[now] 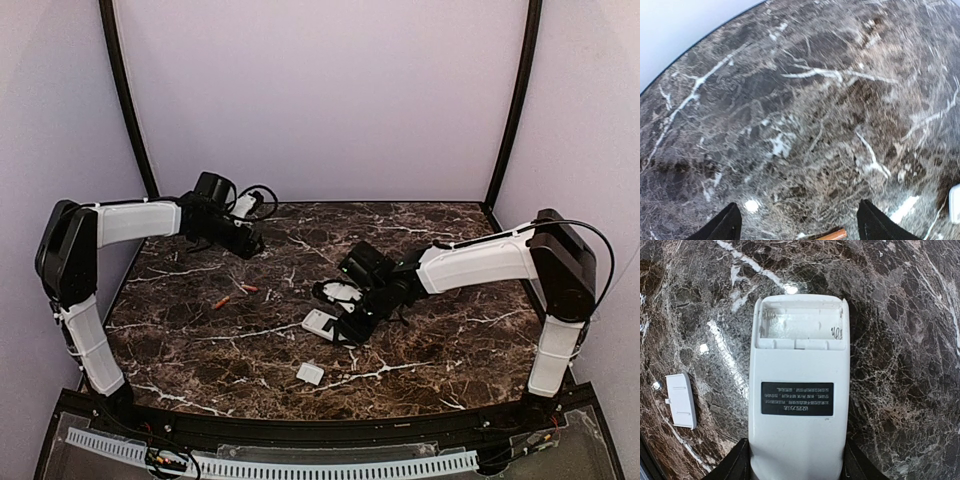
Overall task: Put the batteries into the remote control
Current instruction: Pick up the battery from the center of the board.
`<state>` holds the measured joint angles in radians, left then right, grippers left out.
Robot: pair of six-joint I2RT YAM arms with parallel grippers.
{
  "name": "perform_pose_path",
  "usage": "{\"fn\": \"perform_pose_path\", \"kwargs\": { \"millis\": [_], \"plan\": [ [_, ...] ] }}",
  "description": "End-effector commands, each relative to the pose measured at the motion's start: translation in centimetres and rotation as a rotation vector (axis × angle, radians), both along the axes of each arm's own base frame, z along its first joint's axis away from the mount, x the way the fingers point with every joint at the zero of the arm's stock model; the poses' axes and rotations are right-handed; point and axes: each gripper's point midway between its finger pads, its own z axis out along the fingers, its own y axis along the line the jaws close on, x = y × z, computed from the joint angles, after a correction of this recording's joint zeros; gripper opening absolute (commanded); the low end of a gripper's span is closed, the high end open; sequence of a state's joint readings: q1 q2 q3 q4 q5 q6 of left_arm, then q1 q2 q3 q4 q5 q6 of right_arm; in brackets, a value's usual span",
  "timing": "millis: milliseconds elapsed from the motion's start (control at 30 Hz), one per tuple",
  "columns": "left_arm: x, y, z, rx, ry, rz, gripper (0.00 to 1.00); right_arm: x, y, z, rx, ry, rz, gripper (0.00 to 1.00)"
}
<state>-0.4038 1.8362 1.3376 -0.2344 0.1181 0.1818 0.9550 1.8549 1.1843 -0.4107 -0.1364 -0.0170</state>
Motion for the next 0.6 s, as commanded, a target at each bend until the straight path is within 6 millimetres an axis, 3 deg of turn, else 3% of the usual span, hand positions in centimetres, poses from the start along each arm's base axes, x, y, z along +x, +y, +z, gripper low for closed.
{"fn": "perform_pose_path", "kwargs": {
  "millis": [0, 233, 333, 567],
  "plan": [
    [-5.6, 0.5, -5.0, 0.107, 0.166, -0.196, 0.78, 0.0, 0.5, 1.7, 0.058, -0.013, -0.003, 0.0],
    [-8.8, 1.5, -5.6, 0.243, 0.14, -0.274, 0.75, 0.1, 0.9, 2.1, 0.067, -0.011, 0.003, 0.0],
    [-11.4, 1.9, -5.9, 0.342, 0.169, -0.332, 0.74, 0.0, 1.2, 2.2, 0.076, -0.004, 0.008, 0.0],
    [-15.4, 2.7, -2.3, 0.386, 0.15, -0.417, 0.76, 0.1, 2.3, 2.6, 0.102, 0.006, 0.021, 0.0]
  ]
}}
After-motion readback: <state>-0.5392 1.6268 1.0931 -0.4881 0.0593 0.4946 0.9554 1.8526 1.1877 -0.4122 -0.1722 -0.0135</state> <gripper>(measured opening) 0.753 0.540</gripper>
